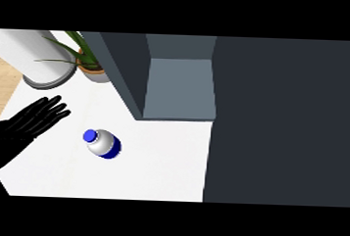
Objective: Pick up the bottled water, place it into the cabinet and close the cabinet
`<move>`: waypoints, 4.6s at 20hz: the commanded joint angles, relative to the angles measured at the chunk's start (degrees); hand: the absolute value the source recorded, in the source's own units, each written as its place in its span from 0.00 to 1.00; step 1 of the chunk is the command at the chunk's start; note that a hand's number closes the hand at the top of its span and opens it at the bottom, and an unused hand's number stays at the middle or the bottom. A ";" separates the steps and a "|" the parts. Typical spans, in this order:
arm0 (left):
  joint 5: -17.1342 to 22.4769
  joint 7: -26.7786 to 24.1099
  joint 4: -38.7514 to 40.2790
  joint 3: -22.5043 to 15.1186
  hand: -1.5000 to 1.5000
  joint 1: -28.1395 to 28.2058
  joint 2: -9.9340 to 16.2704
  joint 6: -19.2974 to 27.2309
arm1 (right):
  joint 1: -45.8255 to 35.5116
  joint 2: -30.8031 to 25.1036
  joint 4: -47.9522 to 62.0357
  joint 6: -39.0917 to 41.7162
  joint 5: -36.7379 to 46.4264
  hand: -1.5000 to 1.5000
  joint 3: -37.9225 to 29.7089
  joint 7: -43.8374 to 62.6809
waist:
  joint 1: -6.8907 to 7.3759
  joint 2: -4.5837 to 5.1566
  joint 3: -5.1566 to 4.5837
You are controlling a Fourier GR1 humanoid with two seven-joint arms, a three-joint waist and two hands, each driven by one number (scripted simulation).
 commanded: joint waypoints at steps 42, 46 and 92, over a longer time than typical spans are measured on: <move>-36.05 -50.84 67.00 -10.12 1.00 -20.43 -10.17 6.86 | 19.71 -3.55 -6.92 5.16 1.64 0.00 4.99 -13.55 | -1.28 0.67 -0.27; -34.49 -50.00 70.15 -9.74 1.00 -21.69 -11.27 5.17 | 20.84 -4.16 -4.82 6.17 2.39 0.00 4.34 -16.61 | -1.88 0.65 -0.27; -0.87 -23.12 41.68 -34.97 1.00 -38.97 -22.80 76.71 | 15.82 -3.64 -0.12 6.38 -3.96 0.00 -1.93 -16.74 | -1.14 0.30 0.07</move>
